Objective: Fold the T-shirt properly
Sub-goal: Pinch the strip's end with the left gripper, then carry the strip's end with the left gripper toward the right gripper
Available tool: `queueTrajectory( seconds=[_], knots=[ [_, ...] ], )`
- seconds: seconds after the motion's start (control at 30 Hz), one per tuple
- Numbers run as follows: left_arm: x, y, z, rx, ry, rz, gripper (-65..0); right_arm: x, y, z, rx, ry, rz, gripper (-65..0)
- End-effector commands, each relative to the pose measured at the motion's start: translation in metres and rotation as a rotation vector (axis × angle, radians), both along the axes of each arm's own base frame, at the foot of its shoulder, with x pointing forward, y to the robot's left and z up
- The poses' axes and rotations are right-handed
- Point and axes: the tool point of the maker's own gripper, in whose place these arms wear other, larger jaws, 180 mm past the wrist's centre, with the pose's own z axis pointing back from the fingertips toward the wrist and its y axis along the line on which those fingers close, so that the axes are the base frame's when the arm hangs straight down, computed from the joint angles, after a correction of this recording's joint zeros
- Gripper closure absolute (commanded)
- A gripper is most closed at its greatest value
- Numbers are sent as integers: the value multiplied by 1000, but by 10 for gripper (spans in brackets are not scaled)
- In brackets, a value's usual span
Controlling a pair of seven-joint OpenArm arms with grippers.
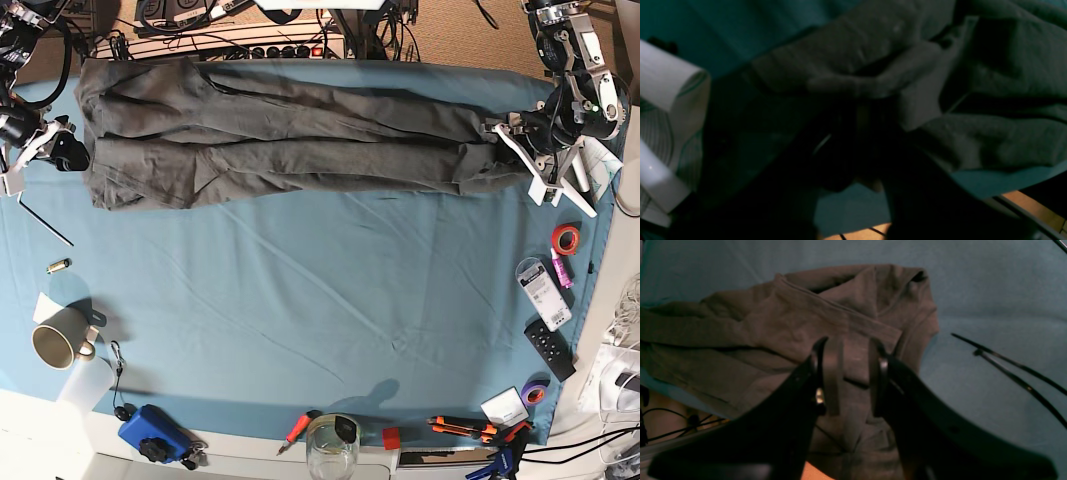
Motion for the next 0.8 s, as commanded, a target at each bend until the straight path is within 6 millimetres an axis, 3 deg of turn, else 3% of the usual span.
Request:
queueTrajectory(
  seconds=[0.0, 0.17, 0.3, 0.53, 0.77],
  knots=[
    [-6, -5, 0, -12, 29, -26, 0, 8, -6, 16, -25, -48, 8, -141],
    [4, 14, 20, 87, -23, -26, 0, 8, -6, 16, -25, -48, 8, -141],
    [14, 8, 46, 112, -115, -57, 0, 8, -6, 16, -25, -48, 8, -141],
    [17, -37, 95, 4, -305, -238, 0, 8, -6, 16, -25, -48, 8, -141],
    [-8, -79, 131, -94, -423, -382, 0, 8, -6, 16, -29, -45, 7, -141]
  ],
)
